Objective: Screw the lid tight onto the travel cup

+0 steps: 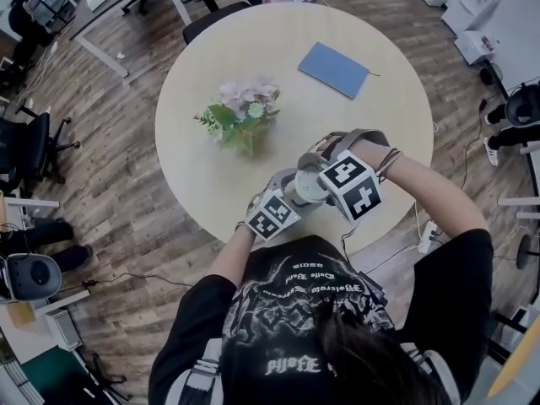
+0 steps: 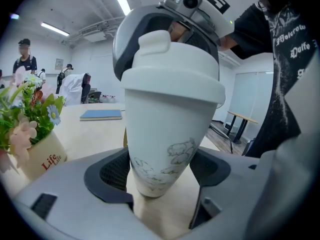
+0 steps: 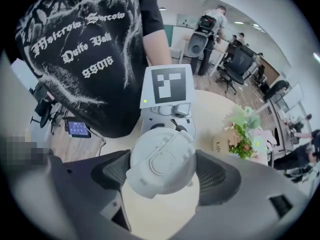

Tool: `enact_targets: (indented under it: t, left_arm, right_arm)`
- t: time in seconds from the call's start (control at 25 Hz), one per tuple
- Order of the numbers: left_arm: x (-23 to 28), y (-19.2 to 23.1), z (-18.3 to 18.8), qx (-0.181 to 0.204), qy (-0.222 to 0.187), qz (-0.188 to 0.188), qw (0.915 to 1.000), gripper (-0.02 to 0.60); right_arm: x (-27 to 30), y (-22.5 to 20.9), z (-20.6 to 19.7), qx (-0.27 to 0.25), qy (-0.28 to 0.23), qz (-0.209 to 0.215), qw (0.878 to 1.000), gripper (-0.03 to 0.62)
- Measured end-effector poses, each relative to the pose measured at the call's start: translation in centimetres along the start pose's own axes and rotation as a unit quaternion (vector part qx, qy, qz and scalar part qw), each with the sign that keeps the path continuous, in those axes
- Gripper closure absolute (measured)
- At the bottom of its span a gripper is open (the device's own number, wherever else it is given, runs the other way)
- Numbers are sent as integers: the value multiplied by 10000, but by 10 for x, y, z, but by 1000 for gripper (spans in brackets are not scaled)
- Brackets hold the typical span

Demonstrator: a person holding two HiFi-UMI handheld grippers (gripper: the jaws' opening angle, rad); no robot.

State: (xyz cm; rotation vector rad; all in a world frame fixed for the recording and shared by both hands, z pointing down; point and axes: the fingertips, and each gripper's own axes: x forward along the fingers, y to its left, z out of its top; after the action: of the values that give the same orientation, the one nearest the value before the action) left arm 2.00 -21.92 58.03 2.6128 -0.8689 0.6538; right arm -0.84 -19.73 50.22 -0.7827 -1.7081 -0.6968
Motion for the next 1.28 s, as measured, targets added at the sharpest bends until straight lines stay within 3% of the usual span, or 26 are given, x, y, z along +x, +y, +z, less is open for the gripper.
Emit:
enact_targets:
  t: [0.24, 0.36, 0.48, 0.72, 1.08, 1.2, 1.28]
  left_arm:
    - [1, 1, -2, -15, 1, 42, 10000, 196]
    - [0, 0, -2, -36, -12, 68, 10000, 196]
    - [0, 1, -3, -64, -33, 96, 9999, 196]
    - [1, 0, -4, -83, -83, 173, 9998, 196]
    - [1, 2, -6, -137, -148, 325, 9993, 196]
    - [1, 2, -5, -158, -163, 371, 9991, 196]
    - [1, 2, -5, -160, -175, 383, 9990, 196]
  right_arm:
    - [2, -3, -3, 1339, -411, -329, 9896, 184]
    - [1, -7, -1, 1955, -649, -594, 9768, 186]
    - [-1, -10, -1, 2619, -894, -914, 9566, 186]
    - [-3, -15, -5, 3885, -1384, -1724, 8945, 187]
    - [-5, -16, -11, 5439, -1689, -2918, 7684, 187]
    - [-6, -17, -13, 5725, -1652, -3132, 7395, 187]
    - [-6, -17, -13, 5832, -1629, -3225, 7276, 187]
